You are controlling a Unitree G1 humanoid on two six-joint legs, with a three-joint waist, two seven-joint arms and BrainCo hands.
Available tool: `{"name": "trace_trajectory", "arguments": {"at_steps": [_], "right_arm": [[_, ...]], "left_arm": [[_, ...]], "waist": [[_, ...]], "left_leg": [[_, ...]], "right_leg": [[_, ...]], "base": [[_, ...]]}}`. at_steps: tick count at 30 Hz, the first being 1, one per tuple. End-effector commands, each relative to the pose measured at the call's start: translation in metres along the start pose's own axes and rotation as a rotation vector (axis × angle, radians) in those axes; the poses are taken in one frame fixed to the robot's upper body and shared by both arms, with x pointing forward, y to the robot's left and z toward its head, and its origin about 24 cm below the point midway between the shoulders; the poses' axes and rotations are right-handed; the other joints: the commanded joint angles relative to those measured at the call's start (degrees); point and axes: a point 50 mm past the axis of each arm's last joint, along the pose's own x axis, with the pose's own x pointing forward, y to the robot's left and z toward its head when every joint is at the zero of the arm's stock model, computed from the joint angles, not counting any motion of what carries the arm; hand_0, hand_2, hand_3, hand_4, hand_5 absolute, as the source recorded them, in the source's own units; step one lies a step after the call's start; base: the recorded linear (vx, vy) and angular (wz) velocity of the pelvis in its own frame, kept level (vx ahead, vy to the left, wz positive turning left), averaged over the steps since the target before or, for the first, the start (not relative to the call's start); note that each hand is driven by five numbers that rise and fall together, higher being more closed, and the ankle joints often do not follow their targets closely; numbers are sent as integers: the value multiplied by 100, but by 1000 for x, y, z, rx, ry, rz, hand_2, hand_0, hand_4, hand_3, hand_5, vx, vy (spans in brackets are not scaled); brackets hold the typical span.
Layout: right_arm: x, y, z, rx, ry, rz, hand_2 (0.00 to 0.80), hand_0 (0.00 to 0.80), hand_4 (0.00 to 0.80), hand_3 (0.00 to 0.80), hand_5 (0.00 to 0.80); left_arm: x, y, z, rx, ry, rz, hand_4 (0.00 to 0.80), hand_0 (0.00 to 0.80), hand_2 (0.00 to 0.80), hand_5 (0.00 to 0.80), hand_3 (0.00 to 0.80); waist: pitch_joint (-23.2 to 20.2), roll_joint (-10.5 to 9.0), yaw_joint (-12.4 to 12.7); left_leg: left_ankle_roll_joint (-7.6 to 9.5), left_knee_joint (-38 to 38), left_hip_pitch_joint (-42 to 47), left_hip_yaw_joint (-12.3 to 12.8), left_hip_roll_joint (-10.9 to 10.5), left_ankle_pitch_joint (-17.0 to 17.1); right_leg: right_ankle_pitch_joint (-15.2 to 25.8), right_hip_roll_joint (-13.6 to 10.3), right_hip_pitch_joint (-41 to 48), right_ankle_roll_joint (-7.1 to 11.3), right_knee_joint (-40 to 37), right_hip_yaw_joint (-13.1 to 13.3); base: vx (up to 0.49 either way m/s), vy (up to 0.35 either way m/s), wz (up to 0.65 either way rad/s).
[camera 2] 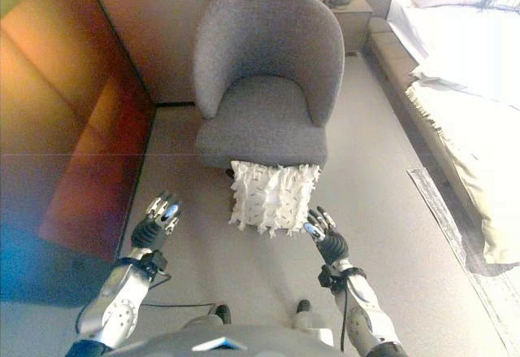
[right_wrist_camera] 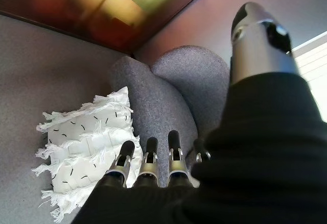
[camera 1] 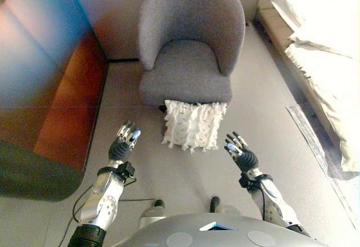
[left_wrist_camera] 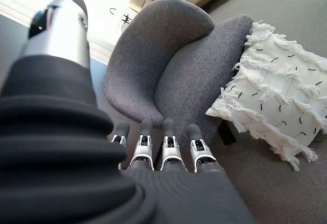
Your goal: Pick up the cushion and take it to the sofa
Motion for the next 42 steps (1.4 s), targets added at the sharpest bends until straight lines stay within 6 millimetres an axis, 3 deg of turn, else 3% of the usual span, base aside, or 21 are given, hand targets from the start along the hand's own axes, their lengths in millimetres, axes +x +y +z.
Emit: {"name": "trace_trajectory", "arguments": {"at_steps": [1, 22, 30, 33, 36, 39, 42], "right_arm": [[10, 20, 29, -17, -148, 78, 0, 0, 0, 0, 0], [13, 21, 30, -27, -155, 66, 0, 0, 0, 0, 0], [16, 20, 33, -205, -138, 53, 0, 0, 0, 0, 0], [16, 25, 37, -204, -138, 108, 0, 0, 0, 0, 0], [17, 38, 44, -104, -139, 232, 0, 0, 0, 0, 0], [18, 61, 51, 166, -155, 463, 0, 0, 0, 0, 0], [19, 79, 51, 435, -170, 674, 0, 0, 0, 0, 0]], "left_arm": [[9, -9, 33, 54, -141, -73, 0, 0, 0, 0, 0], [13, -10, 35, 96, -147, -60, 0, 0, 0, 0, 0], [15, -13, 32, 148, -101, -95, 0, 0, 0, 0, 0], [16, -17, 30, 79, -70, -146, 0, 0, 0, 0, 0], [17, -31, 30, -28, -40, -260, 0, 0, 0, 0, 0], [17, -52, 29, -173, -9, -427, 0, 0, 0, 0, 0], [15, -77, 19, -480, 74, -628, 0, 0, 0, 0, 0]], "waist": [[140, -170, 115], [102, -163, 110], [126, -149, 117], [148, -157, 112], [181, -164, 118], [205, -154, 141], [158, -129, 151]], "left_leg": [[261, 116, -41, 56, -212, -459], [250, 52, -24, 65, -210, -440], [245, 51, -28, 69, -208, -425], [245, 50, -13, 82, -208, -421], [244, 39, 17, 90, -202, -420], [246, 34, 39, 93, -188, -420], [231, 34, 68, 133, -179, -445]], "right_leg": [[-484, -92, 158, 160, 249, -304], [-439, -86, 170, 182, 170, -322], [-427, -74, 172, 177, 159, -321], [-423, -71, 184, 182, 163, -323], [-416, -70, 221, 186, 144, -333], [-418, -70, 236, 181, 148, -374], [-418, -80, 267, 199, 127, -423]], "base": [[0, 0, 0], [0, 0, 0], [0, 0, 0], [0, 0, 0], [0, 0, 0], [0, 0, 0], [0, 0, 0]]}}
